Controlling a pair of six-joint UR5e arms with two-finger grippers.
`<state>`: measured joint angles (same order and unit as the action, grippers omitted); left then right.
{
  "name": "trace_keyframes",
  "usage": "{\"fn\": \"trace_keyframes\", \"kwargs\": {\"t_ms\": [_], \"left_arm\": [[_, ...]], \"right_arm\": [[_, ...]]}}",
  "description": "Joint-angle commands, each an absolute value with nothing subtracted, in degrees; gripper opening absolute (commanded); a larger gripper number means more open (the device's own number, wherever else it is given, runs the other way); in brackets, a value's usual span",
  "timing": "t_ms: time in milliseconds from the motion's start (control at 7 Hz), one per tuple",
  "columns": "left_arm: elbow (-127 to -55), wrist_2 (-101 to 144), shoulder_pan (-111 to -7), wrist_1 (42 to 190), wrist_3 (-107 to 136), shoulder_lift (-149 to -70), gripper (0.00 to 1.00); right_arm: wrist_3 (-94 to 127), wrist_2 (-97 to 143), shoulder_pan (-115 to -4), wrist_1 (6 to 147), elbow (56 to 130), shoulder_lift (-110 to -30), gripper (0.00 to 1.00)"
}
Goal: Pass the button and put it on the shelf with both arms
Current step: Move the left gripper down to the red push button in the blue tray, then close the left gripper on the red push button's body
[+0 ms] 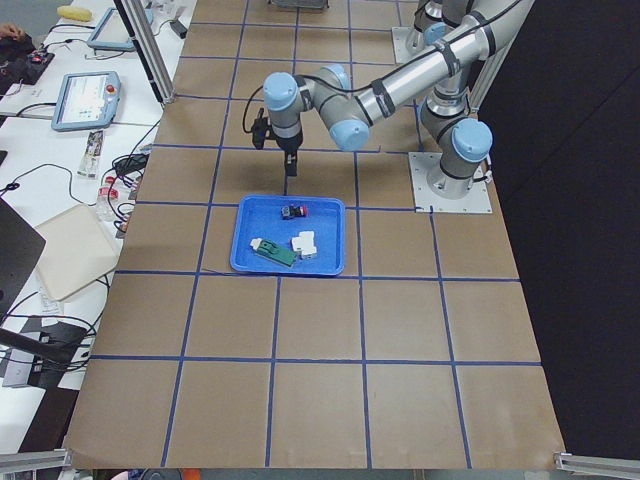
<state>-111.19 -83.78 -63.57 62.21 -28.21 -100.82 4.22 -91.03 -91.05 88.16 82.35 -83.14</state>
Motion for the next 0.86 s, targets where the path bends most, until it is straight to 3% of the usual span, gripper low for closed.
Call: {"fn": "trace_keyframes", "kwargs": {"t_ms": [0, 714], "left_arm": [[-120.0, -83.8, -58.0, 47.8, -33.8, -102.4, 1.0], [-119.5, -84.0, -55.3, 47.5, -33.8, -104.5, 0.99]], "right_arm": [[4.2, -91.1, -91.1, 88.2, 82.4, -83.1, 1.0], [4.2, -91.1, -91.1, 88.2, 82.4, -83.0, 1.0]]}}
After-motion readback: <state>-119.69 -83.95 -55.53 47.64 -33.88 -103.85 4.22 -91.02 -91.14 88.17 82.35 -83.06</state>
